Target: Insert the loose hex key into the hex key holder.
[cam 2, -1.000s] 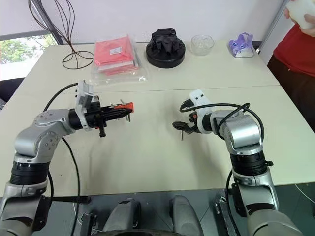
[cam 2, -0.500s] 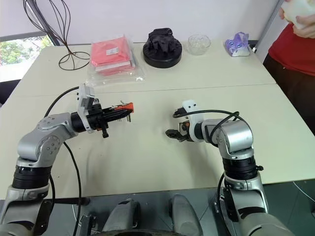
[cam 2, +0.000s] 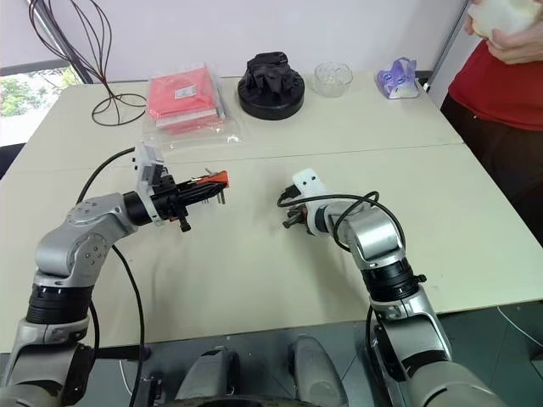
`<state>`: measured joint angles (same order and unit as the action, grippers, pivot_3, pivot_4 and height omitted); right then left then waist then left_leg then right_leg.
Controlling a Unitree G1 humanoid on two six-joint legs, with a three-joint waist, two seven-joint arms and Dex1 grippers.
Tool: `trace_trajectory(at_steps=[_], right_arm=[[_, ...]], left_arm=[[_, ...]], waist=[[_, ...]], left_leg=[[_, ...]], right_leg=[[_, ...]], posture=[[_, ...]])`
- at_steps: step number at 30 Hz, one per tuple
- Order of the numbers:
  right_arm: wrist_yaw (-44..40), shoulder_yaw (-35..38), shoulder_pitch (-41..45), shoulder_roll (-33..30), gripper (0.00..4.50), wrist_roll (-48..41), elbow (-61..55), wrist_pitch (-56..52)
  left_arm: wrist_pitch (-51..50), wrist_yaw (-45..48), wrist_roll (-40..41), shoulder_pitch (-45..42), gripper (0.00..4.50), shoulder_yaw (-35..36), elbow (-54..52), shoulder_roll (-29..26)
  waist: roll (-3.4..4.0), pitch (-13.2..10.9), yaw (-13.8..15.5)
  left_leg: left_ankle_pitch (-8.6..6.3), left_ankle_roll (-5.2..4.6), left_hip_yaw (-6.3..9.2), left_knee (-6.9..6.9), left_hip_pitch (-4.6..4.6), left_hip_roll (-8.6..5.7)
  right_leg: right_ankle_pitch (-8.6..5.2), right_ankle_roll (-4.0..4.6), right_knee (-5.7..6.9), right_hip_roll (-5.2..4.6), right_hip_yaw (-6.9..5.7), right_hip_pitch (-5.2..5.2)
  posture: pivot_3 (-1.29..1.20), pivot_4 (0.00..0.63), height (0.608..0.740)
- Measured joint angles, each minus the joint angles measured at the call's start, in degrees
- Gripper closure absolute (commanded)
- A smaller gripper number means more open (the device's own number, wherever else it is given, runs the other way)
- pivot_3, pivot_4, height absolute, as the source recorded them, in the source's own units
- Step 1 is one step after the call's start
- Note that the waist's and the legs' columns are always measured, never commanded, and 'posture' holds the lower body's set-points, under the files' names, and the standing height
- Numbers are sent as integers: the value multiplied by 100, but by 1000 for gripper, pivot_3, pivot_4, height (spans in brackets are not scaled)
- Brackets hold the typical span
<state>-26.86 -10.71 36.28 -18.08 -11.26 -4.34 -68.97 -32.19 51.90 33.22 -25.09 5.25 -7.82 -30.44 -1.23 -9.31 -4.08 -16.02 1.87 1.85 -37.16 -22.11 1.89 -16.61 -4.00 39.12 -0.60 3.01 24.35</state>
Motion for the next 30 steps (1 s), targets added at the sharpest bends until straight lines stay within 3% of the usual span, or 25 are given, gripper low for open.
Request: trace_trajectory(at_steps=[5, 9, 12, 20, 30], right_arm=[[52, 377, 345, 412, 4425, -97, 709, 978], [-617, 689, 1177, 131, 4425, -168, 697, 2870], [-879, 1127, 1555, 349, 4425, -569, 673, 3547], [-678, 1662, 1500, 1446, 4425, -1849, 451, 3567], [-455, 1587, 1192, 1483, 4425, -2192, 189, 3446]], left_arm=[[-8, 157, 1, -65, 4500, -3, 159, -143], [-110, 772, -8, -520, 4500, -208, 705, -503], [-58, 1184, -118, -1034, 4500, -450, 1351, -470], [23, 1767, -159, -2400, 4500, -633, 2706, 30], [23, 1946, -130, -2907, 4500, -522, 3199, 236]], waist=[[10, -12, 3], [27, -35, 69], [21, -31, 138], [23, -32, 156], [24, -33, 146]], left_leg=[[1, 0, -1, -1, -13, -3], [1, 2, -2, -3, -40, -11], [1, 2, -1, -3, -39, -10], [1, 2, 0, -7, -39, -9], [1, 2, 0, -6, -37, -8]], right_leg=[[0, 0, 2, 5, 1, 14], [1, -2, -5, -8, -7, 30], [1, -2, -11, -9, -12, 23], [1, -2, -3, -9, -11, 25], [1, -2, -1, -6, -10, 27]], posture=[[0, 150, 740], [0, 150, 740], [0, 150, 740], [0, 150, 740], [0, 150, 740]])
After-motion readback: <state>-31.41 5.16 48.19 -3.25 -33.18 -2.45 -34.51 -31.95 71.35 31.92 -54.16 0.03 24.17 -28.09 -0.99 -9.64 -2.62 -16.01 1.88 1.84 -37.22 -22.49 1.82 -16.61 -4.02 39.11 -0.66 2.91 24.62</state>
